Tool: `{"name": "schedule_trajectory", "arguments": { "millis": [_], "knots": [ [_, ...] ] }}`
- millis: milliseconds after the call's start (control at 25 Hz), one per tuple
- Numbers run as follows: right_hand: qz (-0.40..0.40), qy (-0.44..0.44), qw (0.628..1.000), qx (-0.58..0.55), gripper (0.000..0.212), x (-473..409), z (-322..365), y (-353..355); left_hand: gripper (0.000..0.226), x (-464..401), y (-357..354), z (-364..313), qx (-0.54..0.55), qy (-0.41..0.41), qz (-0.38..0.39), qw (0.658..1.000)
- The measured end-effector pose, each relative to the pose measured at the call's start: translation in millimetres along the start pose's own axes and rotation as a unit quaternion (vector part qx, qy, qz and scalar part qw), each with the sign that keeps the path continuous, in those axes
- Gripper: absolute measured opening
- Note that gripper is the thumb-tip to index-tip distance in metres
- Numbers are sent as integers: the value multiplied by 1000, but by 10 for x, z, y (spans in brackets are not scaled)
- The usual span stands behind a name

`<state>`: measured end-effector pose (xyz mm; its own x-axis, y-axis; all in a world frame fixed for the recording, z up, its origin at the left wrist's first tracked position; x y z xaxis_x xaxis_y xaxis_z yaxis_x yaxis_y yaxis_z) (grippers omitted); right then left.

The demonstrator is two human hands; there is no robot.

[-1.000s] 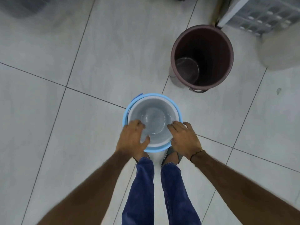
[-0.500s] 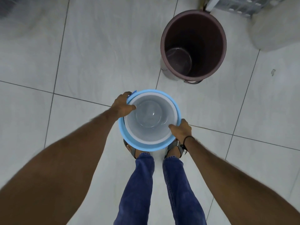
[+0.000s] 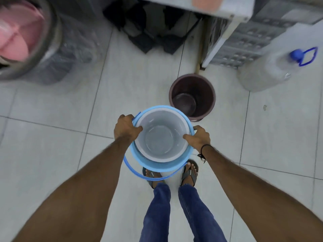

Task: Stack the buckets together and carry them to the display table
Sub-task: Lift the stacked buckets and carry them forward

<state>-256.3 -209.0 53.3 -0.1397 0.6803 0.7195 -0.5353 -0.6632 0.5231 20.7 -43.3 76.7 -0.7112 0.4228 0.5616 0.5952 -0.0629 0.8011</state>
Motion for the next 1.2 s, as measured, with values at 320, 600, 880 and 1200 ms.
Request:
{"name": "schedule_trajectory", "arguments": {
  "millis": [320,600,880,1200],
  "knots": [
    [-105,107,989,-10,50,-15,1282,1930,38,107,1334,-1764,64,-78,-34,994],
    [-101,75,992,-16,56,-1434,933,2227,41,-753,350,-2679,57,-40,1,998],
    [-44,55,997,20,27,-2765,272,1433,52,-1673,-1077,-2428,1,22,33,999],
    [-31,-51,997,45,52,-3536,-183,993,62,-2177,-1987,-1993,17,99,115,988]
  ]
}}
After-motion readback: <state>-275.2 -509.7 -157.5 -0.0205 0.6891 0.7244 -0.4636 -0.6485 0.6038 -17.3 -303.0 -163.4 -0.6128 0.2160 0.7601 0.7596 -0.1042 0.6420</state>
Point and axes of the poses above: each hand's wrist, its own x-axis away from the middle knuckle, its own y-axis out of the back of the hand, z = x × y, the point moved 8 cm from there along -x, towards the middle knuckle, and after that the axes turned 8 degrees about -x, right-handed, at the moved point
